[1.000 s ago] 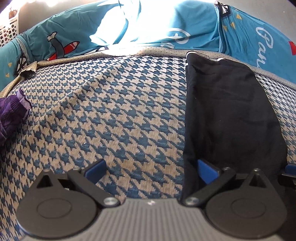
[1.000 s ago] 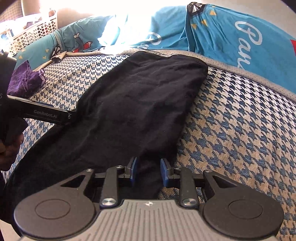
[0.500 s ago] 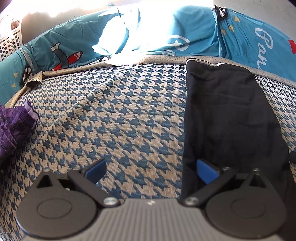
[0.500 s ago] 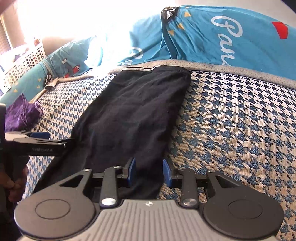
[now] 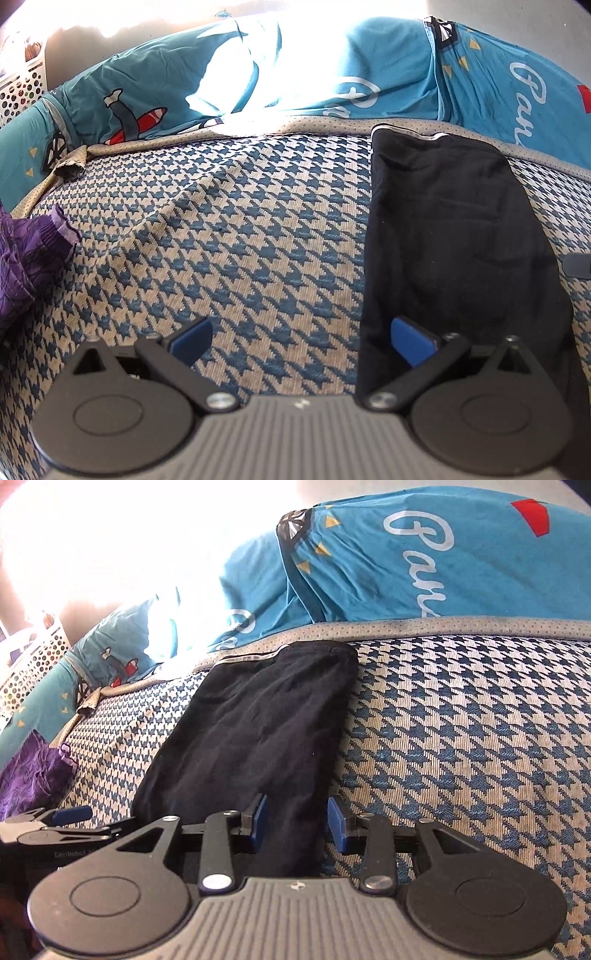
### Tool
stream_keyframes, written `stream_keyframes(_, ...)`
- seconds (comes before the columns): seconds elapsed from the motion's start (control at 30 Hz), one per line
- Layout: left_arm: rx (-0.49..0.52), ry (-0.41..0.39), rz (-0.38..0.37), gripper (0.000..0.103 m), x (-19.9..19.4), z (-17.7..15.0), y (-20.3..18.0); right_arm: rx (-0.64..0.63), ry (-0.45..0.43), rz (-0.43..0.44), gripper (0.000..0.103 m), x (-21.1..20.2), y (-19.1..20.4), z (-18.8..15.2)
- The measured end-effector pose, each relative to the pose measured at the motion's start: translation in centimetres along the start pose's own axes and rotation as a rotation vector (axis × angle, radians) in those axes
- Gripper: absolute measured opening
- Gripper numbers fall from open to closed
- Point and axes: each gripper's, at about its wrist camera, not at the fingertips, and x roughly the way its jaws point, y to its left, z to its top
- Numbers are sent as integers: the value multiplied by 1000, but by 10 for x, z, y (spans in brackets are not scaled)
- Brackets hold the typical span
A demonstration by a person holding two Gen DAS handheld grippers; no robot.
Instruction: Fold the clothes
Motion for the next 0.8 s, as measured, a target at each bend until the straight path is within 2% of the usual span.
stream_keyframes(0.4,-17,1,-17,103,0,4,-1,115,-25,31,38,27,-22,23)
stream_keyframes(0.8,-41,-7,-29,103,0,9,-1,330,-55,96,39,51,-57,38)
